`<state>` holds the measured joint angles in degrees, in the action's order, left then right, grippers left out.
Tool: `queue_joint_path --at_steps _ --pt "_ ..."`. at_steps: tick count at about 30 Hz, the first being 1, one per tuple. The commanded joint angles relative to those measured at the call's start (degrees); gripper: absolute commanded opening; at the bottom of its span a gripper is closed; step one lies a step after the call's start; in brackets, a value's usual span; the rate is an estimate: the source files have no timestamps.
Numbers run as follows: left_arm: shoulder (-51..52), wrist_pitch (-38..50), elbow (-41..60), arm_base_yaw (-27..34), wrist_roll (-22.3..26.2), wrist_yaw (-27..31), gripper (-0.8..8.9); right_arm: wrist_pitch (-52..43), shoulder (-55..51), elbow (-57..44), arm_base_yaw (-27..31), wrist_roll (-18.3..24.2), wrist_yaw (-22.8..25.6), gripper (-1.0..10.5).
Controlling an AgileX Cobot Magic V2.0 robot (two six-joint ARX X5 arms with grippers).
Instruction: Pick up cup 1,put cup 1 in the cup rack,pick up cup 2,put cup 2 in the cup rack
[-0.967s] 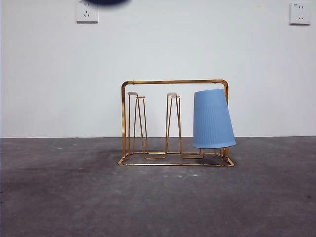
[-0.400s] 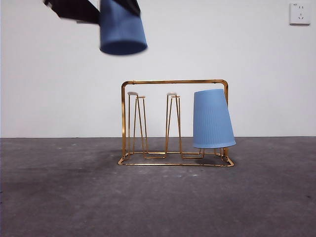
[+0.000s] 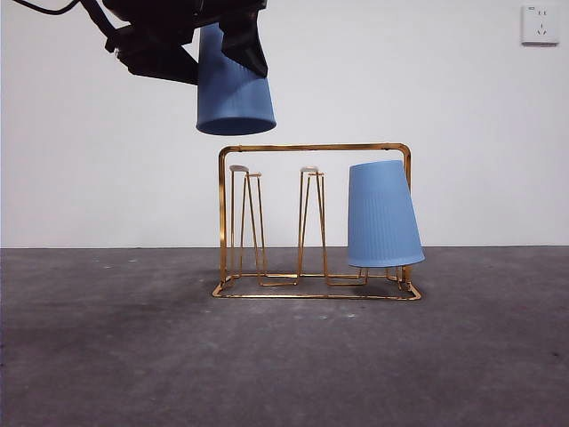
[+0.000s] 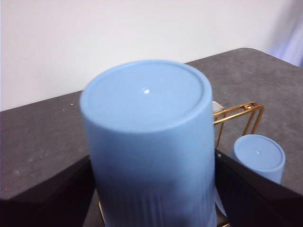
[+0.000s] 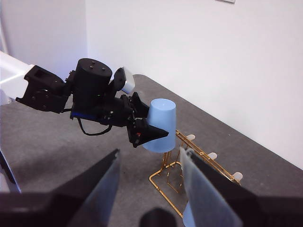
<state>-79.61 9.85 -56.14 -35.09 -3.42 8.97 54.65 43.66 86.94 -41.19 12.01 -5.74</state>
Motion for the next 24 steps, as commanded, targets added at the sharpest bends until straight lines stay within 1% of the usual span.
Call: queue_joint_path --at_steps 1,7,11,24 --pt "-1.2 1.4 0.1 0.2 0.7 0.3 -0.07 -0.3 -0.1 -0.4 0.0 0.0 0.2 2.2" --pt "-4.1 2.2 0.1 0.6 0.7 0.3 -0.07 -0.4 -0.1 -0.4 0.0 0.0 0.9 2.2" --pt "-5.4 2.3 0.1 0.7 0.7 1.6 -0.07 0.0 -0.1 -0.4 0.0 -0.1 0.9 2.2" --pt "-10.3 3.1 0.1 0.8 0.7 1.6 -0.07 0.9 -0.1 -0.4 0.0 -0.1 0.9 2.2"
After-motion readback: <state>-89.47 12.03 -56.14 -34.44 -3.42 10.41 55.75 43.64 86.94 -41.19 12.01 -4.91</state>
